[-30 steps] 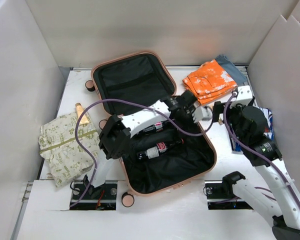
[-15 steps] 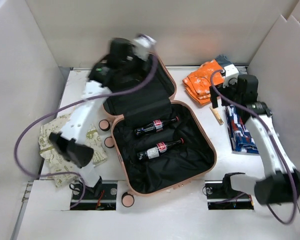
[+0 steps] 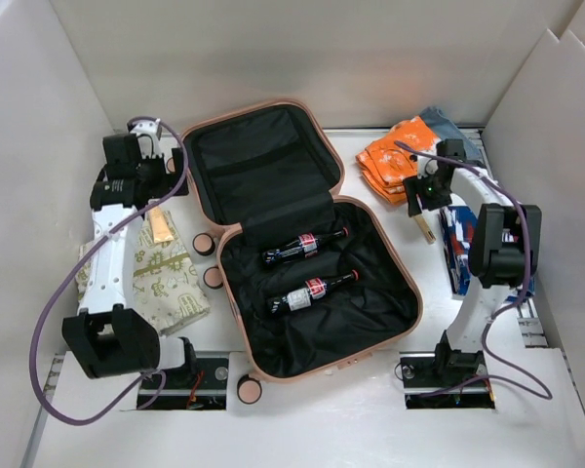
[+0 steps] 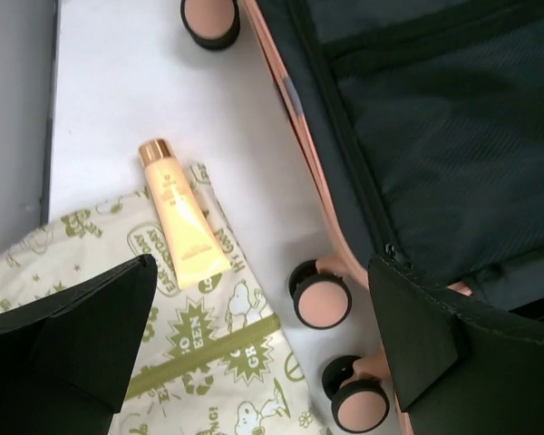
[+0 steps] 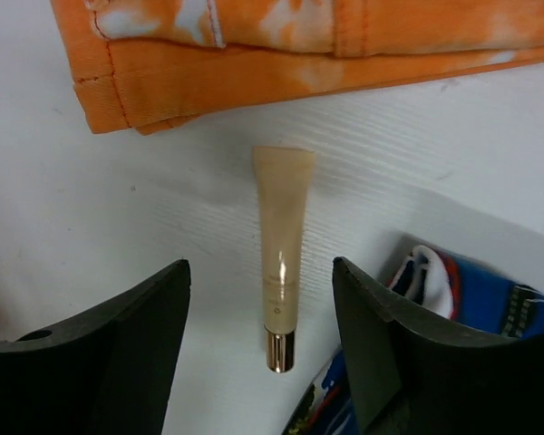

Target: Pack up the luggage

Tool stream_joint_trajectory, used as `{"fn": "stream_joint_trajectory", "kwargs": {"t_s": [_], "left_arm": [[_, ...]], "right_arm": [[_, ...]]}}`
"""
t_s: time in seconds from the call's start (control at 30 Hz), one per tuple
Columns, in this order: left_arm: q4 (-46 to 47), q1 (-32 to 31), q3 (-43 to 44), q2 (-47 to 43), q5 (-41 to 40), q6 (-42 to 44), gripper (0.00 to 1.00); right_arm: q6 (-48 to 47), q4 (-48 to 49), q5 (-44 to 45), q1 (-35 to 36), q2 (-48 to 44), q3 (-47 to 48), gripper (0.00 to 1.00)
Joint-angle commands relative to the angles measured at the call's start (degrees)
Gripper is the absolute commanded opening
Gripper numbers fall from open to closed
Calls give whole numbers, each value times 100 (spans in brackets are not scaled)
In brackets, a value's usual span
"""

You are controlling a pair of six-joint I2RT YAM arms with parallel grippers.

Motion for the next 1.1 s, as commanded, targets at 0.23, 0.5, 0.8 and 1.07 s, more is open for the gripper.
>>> {"fn": "stream_joint_trajectory", "kwargs": {"t_s": [0.23, 0.5, 0.8, 1.07], "left_arm": [[499, -43, -696, -703, -416, 45, 100], [499, -43, -696, -651, -426, 46, 100], [499, -43, -696, -650, -425, 46, 100], [499, -43, -801, -650, -372, 46, 100]], "right_arm": [[78, 80, 1248, 355, 349, 163, 60], [201, 150, 1301, 355, 613, 109, 54], [69, 220, 817, 355, 587, 109, 0], [-263, 509, 1326, 1268, -1543, -250, 0]]}}
